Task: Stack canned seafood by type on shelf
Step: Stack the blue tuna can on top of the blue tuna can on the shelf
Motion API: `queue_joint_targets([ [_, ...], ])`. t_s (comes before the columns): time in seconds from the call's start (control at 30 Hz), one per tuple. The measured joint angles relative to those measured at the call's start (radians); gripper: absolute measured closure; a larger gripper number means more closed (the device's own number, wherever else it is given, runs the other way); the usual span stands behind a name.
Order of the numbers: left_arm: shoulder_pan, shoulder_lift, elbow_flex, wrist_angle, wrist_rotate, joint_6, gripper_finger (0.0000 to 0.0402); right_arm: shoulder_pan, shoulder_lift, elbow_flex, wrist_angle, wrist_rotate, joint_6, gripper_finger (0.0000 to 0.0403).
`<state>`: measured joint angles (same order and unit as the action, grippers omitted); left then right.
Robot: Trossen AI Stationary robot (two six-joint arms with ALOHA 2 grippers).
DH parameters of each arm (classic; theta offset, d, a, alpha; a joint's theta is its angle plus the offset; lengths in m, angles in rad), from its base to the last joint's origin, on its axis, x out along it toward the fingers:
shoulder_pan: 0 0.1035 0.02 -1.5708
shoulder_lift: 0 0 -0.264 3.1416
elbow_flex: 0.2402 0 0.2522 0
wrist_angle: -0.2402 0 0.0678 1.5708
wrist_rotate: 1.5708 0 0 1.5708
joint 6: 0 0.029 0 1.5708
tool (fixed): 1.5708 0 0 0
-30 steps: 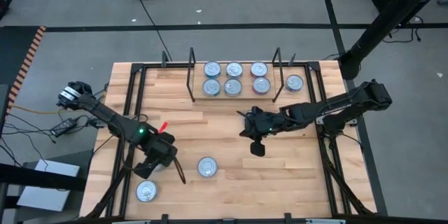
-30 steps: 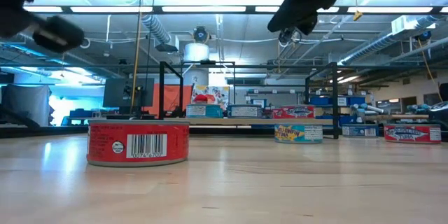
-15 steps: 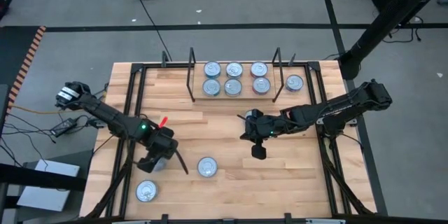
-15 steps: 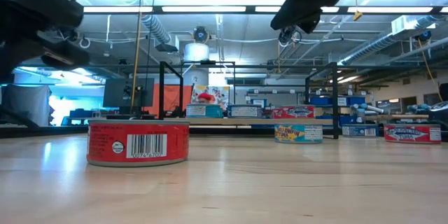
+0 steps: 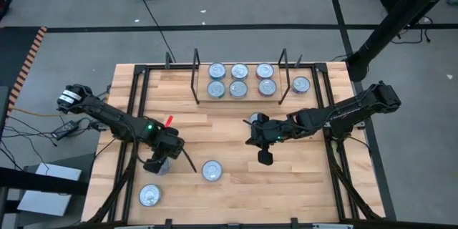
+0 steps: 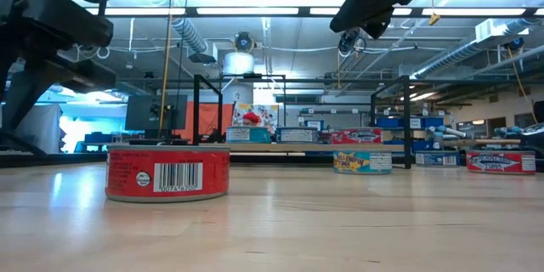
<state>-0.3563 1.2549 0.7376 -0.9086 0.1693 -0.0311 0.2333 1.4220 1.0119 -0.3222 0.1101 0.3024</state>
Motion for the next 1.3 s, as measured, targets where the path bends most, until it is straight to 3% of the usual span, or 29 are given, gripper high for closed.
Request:
queue_joint_targets([
  [0.23, 0.004, 0.021, 0.000, 0.000, 0.000, 0.000, 0.0308, 0.000, 0.000, 0.000, 0.023, 0.003, 0.009, 0.0400],
  [0.57, 0.005, 0.149, 0.006, -0.004, 0.011, 0.002, 0.0308, 0.000, 0.000, 0.000, 0.033, 0.004, 0.002, 0.0400],
  [0.7, 0.005, 0.151, 0.009, -0.006, 0.019, 0.005, 0.0326, 0.000, 0.000, 0.000, 0.034, 0.004, 0.002, 0.0400],
  [0.9, 0.004, 0.151, 0.012, 0.001, 0.024, 0.016, 0.0393, 0.000, 0.000, 0.000, 0.032, -0.001, 0.001, 0.0400],
  [1.3, 0.087, 0.155, 0.037, 0.150, -0.044, -0.031, 0.0400, 0.028, -0.046, 0.000, -0.066, -0.034, 0.056, 0.0400],
])
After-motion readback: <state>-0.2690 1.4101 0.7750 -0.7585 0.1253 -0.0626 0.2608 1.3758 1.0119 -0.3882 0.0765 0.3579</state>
